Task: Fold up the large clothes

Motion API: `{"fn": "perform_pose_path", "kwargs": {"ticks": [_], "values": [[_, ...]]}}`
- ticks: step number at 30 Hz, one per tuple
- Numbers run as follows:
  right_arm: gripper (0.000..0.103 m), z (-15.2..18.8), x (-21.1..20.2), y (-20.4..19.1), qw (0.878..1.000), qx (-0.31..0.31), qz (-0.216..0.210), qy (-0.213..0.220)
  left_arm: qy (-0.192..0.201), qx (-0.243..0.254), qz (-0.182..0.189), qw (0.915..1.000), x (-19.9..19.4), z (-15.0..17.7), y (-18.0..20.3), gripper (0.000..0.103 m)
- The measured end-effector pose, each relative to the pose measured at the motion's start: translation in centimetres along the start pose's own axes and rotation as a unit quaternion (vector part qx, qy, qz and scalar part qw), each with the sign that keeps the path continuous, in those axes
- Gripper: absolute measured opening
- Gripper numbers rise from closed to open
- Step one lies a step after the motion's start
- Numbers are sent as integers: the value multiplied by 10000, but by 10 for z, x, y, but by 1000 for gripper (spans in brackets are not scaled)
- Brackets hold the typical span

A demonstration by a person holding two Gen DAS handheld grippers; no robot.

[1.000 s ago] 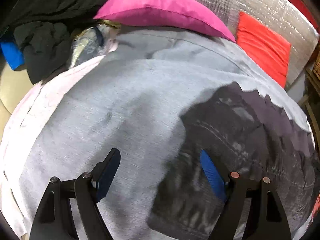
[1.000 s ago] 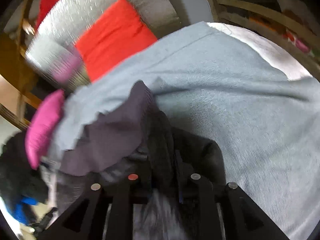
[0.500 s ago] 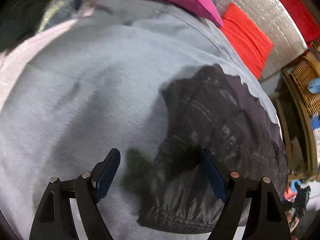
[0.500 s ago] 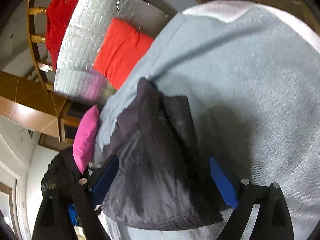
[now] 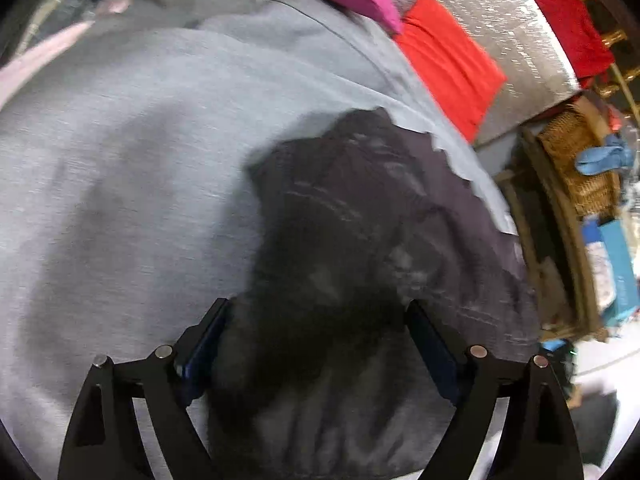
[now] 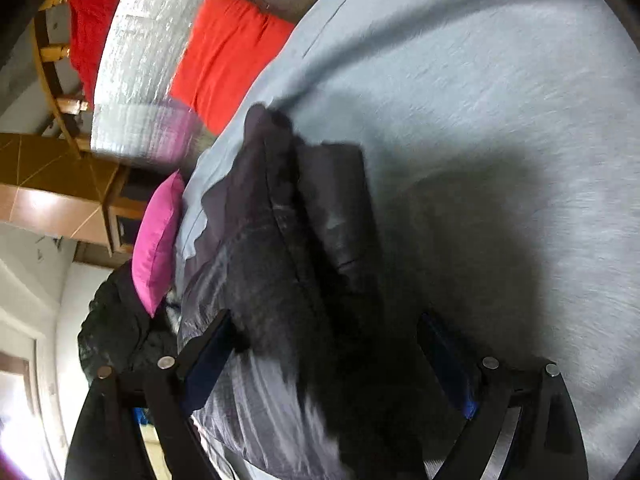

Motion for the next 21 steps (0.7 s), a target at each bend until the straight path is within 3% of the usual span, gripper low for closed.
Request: {"fn": "perform_pose_path", "kwargs": {"ticks": [4,8,11,13,15,17,20,21], "values": [[93,5,25,-12,9983,-321,-354,-326,-93,138,-8,9999,11,0,7,91],[93,13,31,-26,9967,-634,-401,-319,-208,-321,563,9977,15,-4,1,90],[92,13,38,-20,9970,-631,-305,-315,-237,-450,730,9960,19,-5,0,89],[92,16,41,-24,9966,-780,-168,-224,-236,-474,665,9964,21,-3,3,82],[89,18,43,-27,9963,-848,-25,-140,-188,-546,603,9965,23,-3,4,69],[80,18,41,-29,9969,-780,83,-12,-181,-743,663,9949,23,-2,2,55],[50,18,36,-33,9967,-790,150,77,-123,-946,767,9925,19,-1,-1,38],[45,18,33,-35,9964,-818,165,121,-57,-922,741,9930,15,0,2,33]]}}
Point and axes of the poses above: each gripper's, at about its wrist camera, not at the fingertips, and x roughly the way its jaws point, y to its right, z to its underside, the point moved 2 cm from there along x, roughly the way its jaws point, and after that the axes turned 10 degrees about -z, right-handed, at the moved point
